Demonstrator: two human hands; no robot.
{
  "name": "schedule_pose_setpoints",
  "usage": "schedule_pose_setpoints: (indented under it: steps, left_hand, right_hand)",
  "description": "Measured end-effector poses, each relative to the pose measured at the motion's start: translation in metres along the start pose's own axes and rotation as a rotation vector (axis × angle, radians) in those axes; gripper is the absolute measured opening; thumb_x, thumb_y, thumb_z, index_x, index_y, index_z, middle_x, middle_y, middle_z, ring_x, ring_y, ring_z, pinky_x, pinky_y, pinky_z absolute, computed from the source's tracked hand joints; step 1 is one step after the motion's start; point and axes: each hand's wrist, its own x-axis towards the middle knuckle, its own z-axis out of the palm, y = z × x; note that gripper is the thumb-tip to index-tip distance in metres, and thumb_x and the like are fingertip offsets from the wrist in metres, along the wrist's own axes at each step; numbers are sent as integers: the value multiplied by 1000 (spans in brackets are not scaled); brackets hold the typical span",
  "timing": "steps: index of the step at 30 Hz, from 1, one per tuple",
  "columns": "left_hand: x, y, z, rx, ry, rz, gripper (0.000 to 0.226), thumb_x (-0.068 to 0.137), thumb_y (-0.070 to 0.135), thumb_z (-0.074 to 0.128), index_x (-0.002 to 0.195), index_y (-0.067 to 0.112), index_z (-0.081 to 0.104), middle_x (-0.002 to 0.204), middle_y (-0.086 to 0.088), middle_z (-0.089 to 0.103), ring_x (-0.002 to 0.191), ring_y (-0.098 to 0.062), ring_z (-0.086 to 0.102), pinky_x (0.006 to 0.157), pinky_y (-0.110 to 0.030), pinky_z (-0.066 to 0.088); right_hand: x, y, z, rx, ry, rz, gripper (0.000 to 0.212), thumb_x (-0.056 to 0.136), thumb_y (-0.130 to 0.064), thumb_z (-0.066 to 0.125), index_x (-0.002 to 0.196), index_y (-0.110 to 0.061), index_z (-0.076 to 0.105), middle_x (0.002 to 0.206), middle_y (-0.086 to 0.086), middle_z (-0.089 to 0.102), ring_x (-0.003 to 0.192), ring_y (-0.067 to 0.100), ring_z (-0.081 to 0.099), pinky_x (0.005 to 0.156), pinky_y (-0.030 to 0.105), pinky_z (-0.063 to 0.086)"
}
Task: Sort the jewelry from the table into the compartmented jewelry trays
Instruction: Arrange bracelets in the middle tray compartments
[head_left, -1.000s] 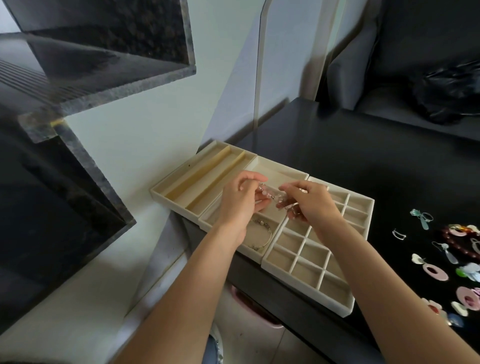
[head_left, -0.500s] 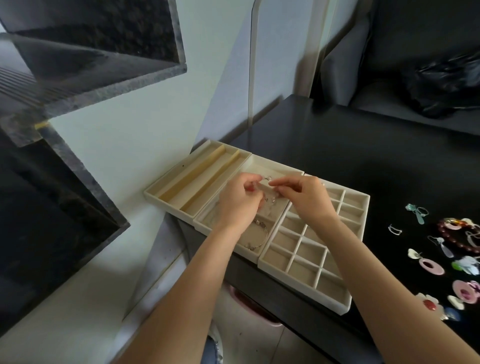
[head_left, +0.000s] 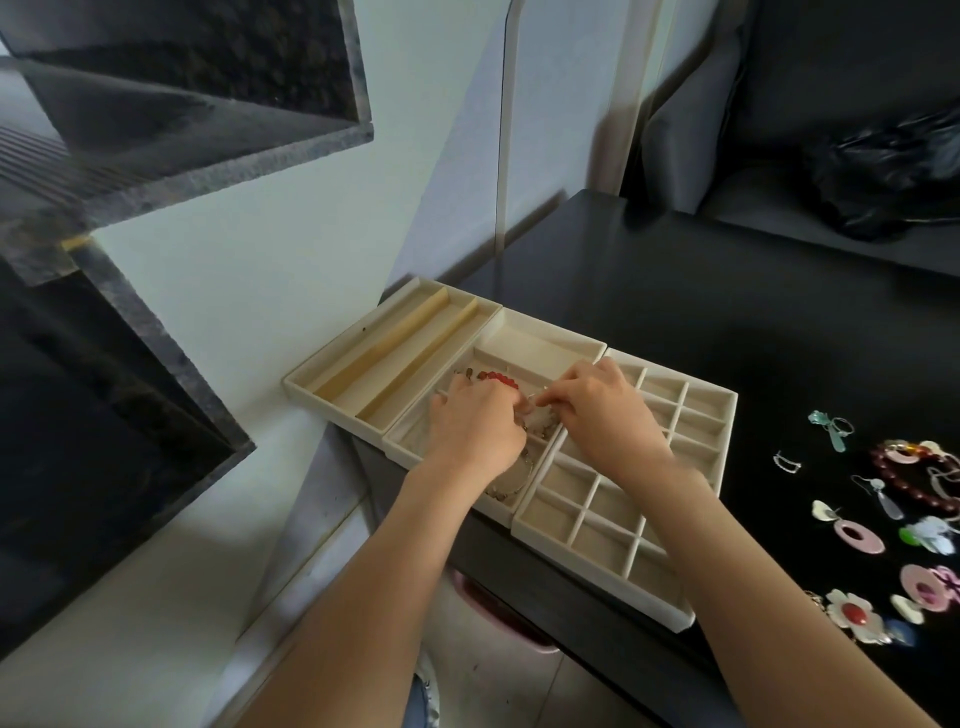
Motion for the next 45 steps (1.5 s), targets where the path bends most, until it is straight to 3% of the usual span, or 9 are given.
schedule_pose_setpoints:
  steps: [8,15,19,25,30,38,45]
  left_hand:
    - [-3,2,-4,110,-43,0,31,91,16,51,118,28,60,131,-5,41,128,-27,30,105,-41,25]
    - [-4,-6,-6,121,31,135,32,88,6,52,114,23,61,123,5,56,119,-16,42,95,-31,31]
    - [-4,-6,-6,153,-6,183,36,88,6,53,118,23,62,125,5,57,121,-17,41,100,-33,28]
    - [-2,-7,-4,167,-4,220,35,87,7,54,117,23,63,122,4,58,118,-16,42,101,-35,29]
    - [-1,-8,-2,281,49,315,34,86,8,53,117,21,59,130,5,47,121,-16,36,98,-34,31]
    - [-2,-14,-1,426,108,283,31,90,16,49,119,23,60,131,2,46,121,-19,36,95,-35,29]
    - [-3,-11,-2,393,126,296,36,89,16,52,124,24,58,130,2,46,121,-18,35,95,-35,30]
  right_hand:
    - [-4,-2,-2,-86,-39,1,42,94,-6,50,132,-24,53,132,-1,43,122,17,34,100,29,36]
    - [-7,1,-5,-71,-115,1,43,92,2,43,126,-19,59,130,-1,53,123,15,47,99,29,39]
    - [-7,2,-4,-82,-96,16,43,92,2,44,126,-18,60,129,2,53,121,18,50,98,32,44]
    - [-9,1,-5,-72,-77,9,45,92,3,43,128,-20,58,130,1,53,125,16,46,100,30,40]
    - [-11,3,-5,-102,-68,-4,46,92,4,42,128,-19,58,130,0,54,128,16,42,102,29,37]
    - [-12,3,-4,-117,-77,-47,46,92,4,42,129,-20,57,130,-2,55,129,17,38,104,26,31]
    - [-10,5,-4,-98,-15,-35,46,89,7,42,122,-18,63,126,-2,57,127,16,40,100,29,38]
